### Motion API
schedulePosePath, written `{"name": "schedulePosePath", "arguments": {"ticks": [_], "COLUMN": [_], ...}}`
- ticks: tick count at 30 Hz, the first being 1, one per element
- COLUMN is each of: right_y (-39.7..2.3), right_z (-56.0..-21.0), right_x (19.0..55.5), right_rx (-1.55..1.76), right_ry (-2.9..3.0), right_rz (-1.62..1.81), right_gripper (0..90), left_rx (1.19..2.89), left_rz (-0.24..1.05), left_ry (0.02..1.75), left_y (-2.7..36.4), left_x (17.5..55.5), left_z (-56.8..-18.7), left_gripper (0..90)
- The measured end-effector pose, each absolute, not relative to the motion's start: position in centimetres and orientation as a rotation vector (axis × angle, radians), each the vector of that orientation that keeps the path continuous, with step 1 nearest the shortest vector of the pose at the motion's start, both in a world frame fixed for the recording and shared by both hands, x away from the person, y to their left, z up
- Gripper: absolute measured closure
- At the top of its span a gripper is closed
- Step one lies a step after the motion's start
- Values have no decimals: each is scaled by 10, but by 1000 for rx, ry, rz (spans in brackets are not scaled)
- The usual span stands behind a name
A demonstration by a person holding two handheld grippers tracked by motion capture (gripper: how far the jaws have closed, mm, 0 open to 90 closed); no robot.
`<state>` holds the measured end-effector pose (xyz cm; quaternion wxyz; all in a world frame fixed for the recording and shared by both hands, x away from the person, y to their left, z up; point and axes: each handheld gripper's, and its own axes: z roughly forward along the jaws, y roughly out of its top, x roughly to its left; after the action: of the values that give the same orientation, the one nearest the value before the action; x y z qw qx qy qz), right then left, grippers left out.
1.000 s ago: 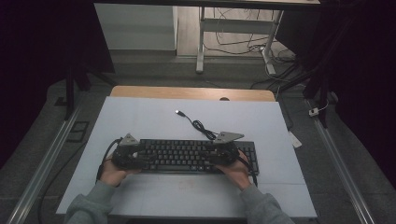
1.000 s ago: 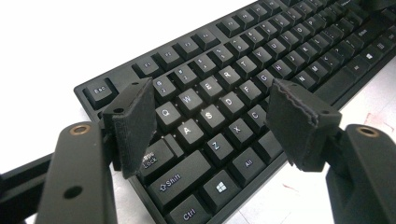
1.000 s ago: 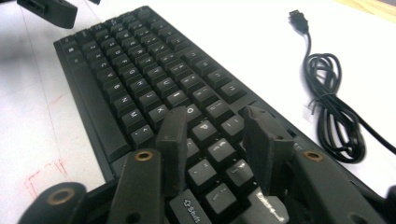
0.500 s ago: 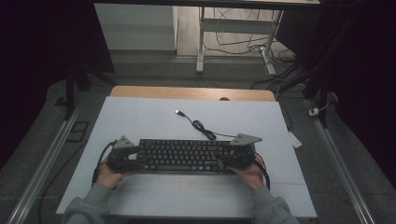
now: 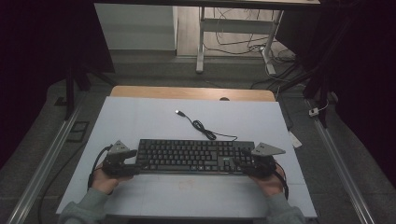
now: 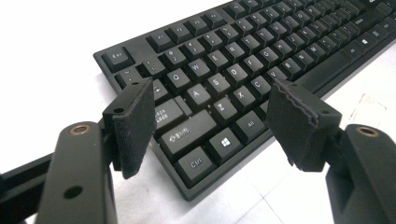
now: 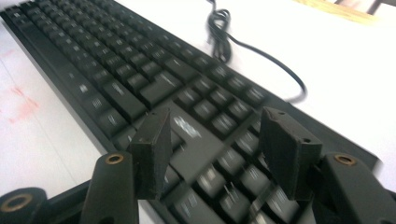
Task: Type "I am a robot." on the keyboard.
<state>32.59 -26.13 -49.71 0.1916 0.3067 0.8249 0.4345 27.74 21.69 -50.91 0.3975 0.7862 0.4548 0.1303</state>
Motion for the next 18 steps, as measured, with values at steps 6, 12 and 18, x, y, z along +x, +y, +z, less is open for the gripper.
{"name": "schedulePosePath", "arguments": {"ticks": [6, 12, 18], "right_y": [-283, -296, -298], "right_z": [-501, -505, -506], "right_x": [314, 308, 305], "right_rx": [899, 914, 891], "right_ry": [2299, 2305, 2313], "right_rz": [1193, 1168, 1172], "right_gripper": [424, 419, 419], "left_rx": [1985, 1993, 1995], "left_rz": [330, 327, 335], "left_ry": [1153, 1155, 1160], "left_y": [221, 224, 225], "left_x": [266, 255, 249], "left_z": [-512, -519, -522], "left_gripper": [328, 327, 324]}}
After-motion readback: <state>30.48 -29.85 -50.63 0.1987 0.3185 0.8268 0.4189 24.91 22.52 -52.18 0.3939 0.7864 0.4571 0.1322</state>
